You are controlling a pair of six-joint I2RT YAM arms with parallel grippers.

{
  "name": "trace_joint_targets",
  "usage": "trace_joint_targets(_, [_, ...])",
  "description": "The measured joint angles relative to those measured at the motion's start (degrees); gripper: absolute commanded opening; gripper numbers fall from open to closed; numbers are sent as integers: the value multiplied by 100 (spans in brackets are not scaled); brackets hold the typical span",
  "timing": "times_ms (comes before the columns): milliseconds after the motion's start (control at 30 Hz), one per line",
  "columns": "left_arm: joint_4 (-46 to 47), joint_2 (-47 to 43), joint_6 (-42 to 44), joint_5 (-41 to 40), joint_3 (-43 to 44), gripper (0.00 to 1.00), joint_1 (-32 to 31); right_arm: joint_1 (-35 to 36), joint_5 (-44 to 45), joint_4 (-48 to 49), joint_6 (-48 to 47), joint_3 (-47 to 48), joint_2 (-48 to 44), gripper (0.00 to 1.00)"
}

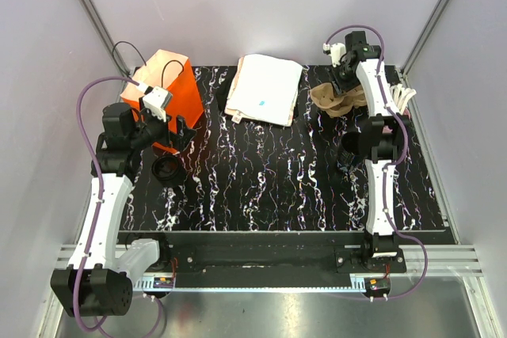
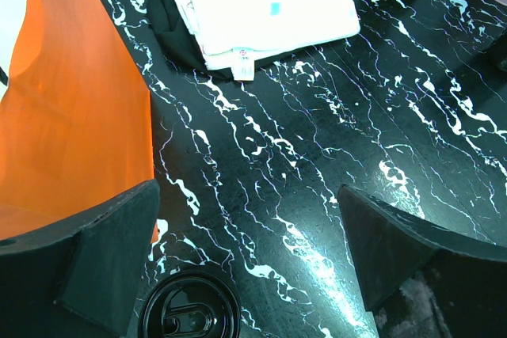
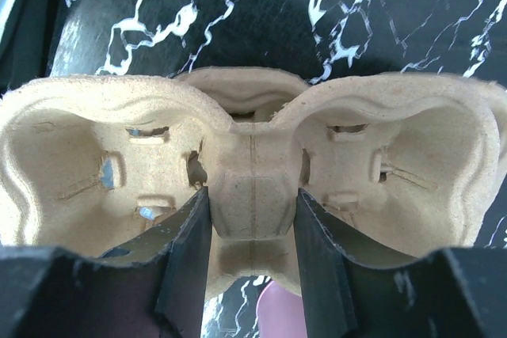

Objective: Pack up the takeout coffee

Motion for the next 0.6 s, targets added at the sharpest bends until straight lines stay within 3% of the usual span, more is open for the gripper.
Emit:
trace_joint_targets(400, [2, 0, 2, -13, 0, 99, 0, 535, -302, 195, 68, -1871, -1534, 44])
trace_joint_targets(600, [4, -2, 2, -13, 0, 99, 0, 1174, -363, 881, 103, -3609, -2739, 44])
